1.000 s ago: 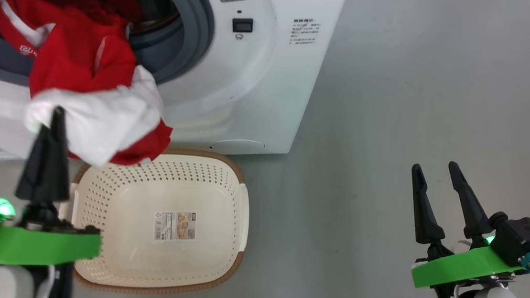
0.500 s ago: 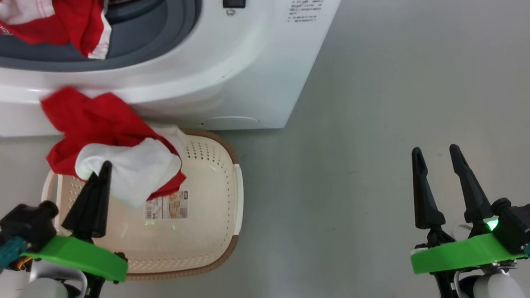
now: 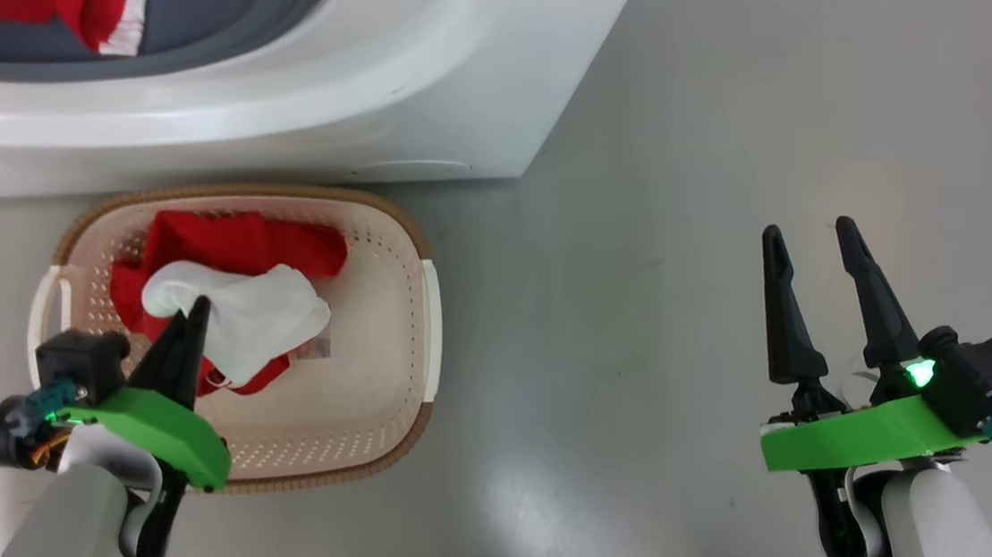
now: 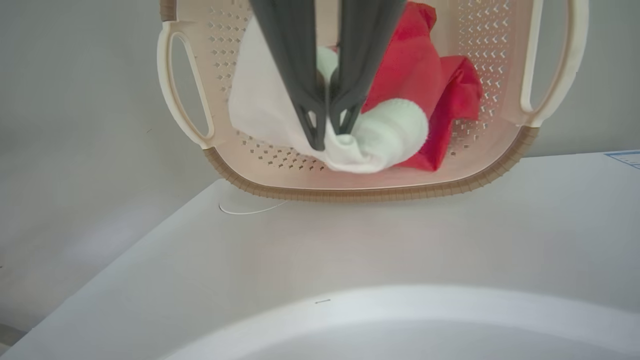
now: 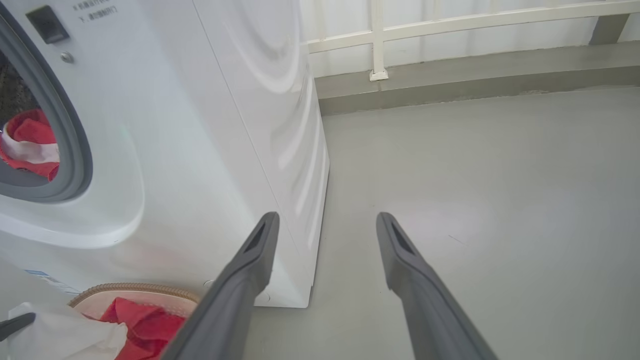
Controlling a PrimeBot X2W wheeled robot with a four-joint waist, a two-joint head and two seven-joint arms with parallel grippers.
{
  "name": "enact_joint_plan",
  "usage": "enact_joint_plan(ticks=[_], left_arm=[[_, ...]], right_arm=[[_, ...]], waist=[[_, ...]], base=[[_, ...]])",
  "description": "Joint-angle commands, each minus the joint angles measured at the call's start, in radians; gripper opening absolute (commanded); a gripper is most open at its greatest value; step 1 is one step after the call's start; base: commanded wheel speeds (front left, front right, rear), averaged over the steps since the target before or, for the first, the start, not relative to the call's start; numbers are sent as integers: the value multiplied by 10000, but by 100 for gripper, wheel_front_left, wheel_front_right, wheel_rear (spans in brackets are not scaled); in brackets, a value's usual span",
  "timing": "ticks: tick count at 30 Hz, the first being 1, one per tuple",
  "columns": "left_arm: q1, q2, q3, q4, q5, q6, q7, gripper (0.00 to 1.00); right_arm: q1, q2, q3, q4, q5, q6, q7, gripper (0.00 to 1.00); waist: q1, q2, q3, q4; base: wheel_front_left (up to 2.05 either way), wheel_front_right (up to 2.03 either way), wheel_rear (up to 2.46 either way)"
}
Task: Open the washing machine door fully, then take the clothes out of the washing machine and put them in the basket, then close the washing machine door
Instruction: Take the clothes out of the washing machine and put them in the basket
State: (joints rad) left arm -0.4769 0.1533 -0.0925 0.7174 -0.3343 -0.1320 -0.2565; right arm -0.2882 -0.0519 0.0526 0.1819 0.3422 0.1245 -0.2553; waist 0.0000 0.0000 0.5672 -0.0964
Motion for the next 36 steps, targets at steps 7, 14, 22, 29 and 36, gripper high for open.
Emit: enact_joint_plan(ticks=[7, 14, 22, 29, 36], left_arm=[[-802, 581, -223, 1064, -37, 13, -53, 0], [-1741, 826, -716, 2382, -373, 13, -53, 0], [-2203, 968, -958, 3068, -699, 13, -53, 25], [-2294, 979, -1061, 3199, -1001, 13, -53, 100], [-1993, 902, -1059, 3025, -1260, 13, -53, 100]], right_arm=[[-212, 17, 368, -348, 89, 62, -65, 100], [-446, 17, 442, -491, 69, 62, -65, 100], [-522, 17, 455, -565, 51, 62, -65, 100], [-543, 17, 394, -507, 27, 62, -65, 100], [-483, 17, 354, -358, 12, 62, -65, 100]], waist=[[0, 0, 843, -199], [0, 0, 1479, -297], [0, 0, 1663, -362], [0, 0, 1557, -303], [0, 0, 1042, -175]], base=[[0, 0, 0], [0, 0, 0], [0, 0, 0], [0, 0, 0], [0, 0, 0]])
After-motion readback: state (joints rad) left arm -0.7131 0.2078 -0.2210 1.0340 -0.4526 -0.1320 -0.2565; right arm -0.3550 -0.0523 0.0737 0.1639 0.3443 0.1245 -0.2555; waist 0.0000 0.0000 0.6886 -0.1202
